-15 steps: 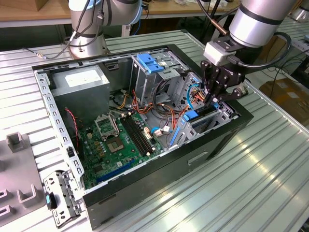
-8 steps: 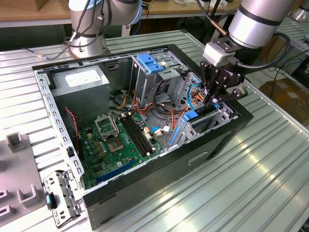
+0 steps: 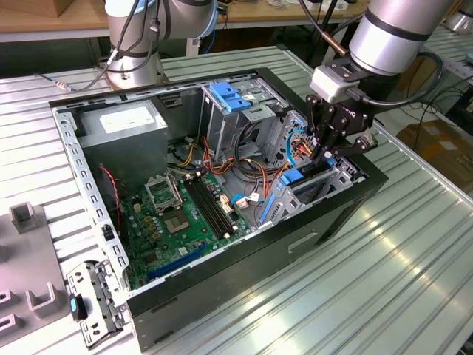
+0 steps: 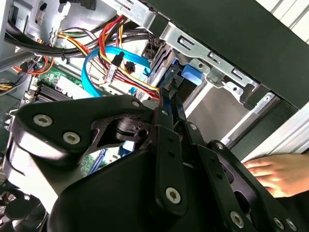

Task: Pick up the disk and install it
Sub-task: 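Insert the first disk wire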

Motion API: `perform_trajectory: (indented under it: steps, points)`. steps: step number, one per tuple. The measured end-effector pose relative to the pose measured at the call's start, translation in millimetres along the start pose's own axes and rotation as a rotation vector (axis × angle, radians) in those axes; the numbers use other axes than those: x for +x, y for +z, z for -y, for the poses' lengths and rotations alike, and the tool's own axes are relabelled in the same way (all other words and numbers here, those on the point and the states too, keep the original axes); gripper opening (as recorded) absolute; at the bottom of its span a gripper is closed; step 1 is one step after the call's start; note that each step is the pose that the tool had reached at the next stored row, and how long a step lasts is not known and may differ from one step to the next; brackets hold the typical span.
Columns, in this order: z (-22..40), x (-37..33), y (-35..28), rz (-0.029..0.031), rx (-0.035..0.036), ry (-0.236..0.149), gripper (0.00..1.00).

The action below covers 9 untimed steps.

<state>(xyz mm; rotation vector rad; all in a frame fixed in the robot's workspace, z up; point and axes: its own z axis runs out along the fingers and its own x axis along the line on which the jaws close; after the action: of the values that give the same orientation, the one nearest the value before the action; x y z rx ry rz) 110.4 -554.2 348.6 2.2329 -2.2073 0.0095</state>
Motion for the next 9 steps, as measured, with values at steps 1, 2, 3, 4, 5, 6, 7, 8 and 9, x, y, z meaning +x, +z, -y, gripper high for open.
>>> perform_trajectory:
  steps: [1, 2, 3, 4, 5, 6, 7, 8, 9]
  points:
    - [0.2, 0.0, 0.0, 0.0004, 0.0000, 0.000, 0.16]
    - [0.5, 0.0, -0.3, 0.0003, 0.0000, 0.000, 0.16]
    - [0.8, -0.1, -0.3, 0.0004, 0.0001, 0.000, 0.16]
    - [0.8, 0.0, 0.3, 0.0006, -0.0001, 0.000, 0.16]
    - [0.8, -0.1, 1.0, 0.0007, -0.0001, 0.000, 0.16]
    - [0.9, -0.1, 2.1, 0.0007, -0.0006, 0.000, 0.16]
    - [1.0, -0.1, 3.3, 0.0011, -0.0016, 0.001, 0.16]
    - [1.0, 0.2, 6.2, 0.0014, -0.0056, 0.001, 0.16]
    - [1.0, 0.3, 7.5, 0.0011, -0.0078, 0.001, 0.16]
